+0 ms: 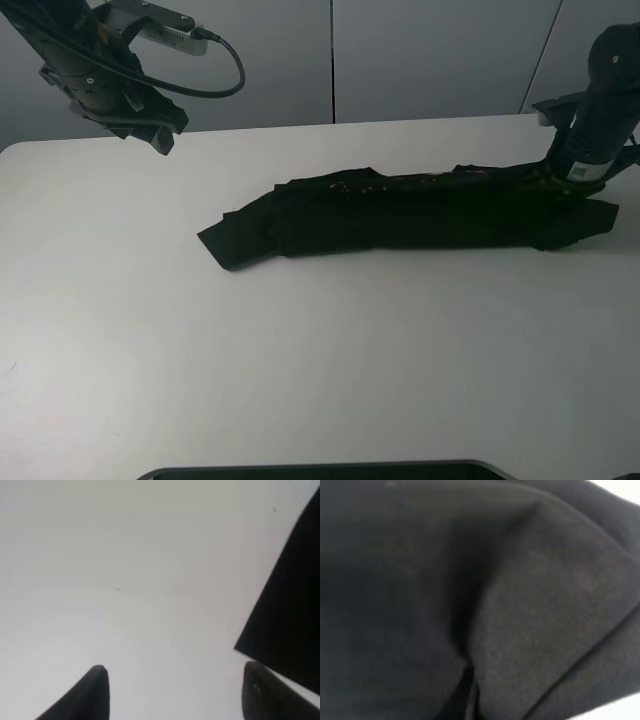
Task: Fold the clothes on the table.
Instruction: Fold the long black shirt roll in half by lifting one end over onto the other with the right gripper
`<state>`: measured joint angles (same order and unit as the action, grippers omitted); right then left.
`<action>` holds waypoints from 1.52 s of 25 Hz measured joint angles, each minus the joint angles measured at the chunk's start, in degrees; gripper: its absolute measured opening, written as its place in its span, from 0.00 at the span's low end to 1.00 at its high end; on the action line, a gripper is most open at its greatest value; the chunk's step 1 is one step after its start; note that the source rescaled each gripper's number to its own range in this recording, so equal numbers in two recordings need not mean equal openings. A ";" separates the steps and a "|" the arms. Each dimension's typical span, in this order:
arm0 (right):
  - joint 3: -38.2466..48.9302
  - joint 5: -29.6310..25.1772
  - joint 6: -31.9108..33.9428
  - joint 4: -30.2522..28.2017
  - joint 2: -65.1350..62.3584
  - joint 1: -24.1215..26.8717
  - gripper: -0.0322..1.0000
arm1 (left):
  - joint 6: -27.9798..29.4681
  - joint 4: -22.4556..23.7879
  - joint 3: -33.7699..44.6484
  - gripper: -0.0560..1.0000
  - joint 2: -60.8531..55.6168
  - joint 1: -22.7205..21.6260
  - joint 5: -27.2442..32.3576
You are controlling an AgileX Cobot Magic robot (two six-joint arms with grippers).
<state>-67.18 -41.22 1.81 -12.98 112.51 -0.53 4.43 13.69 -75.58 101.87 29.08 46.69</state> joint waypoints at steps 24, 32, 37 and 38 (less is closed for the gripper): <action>0.00 16.92 -17.73 49.81 -0.55 -28.64 0.11 | -0.36 -0.54 0.00 0.77 0.00 0.00 -0.83; 0.00 23.03 -34.56 70.99 5.41 -30.06 0.11 | -0.80 -0.75 0.00 0.77 0.00 0.00 -1.34; 0.00 21.60 -51.24 87.52 5.41 -30.06 0.25 | -0.80 -0.95 0.00 0.77 0.00 0.00 -1.47; 0.00 20.17 -55.62 91.75 5.41 -30.06 0.34 | -0.80 -0.95 0.00 0.77 0.00 0.00 -1.47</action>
<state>-67.18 -21.05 -53.80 78.77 117.92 -30.59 3.63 12.73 -75.58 101.87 29.08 45.22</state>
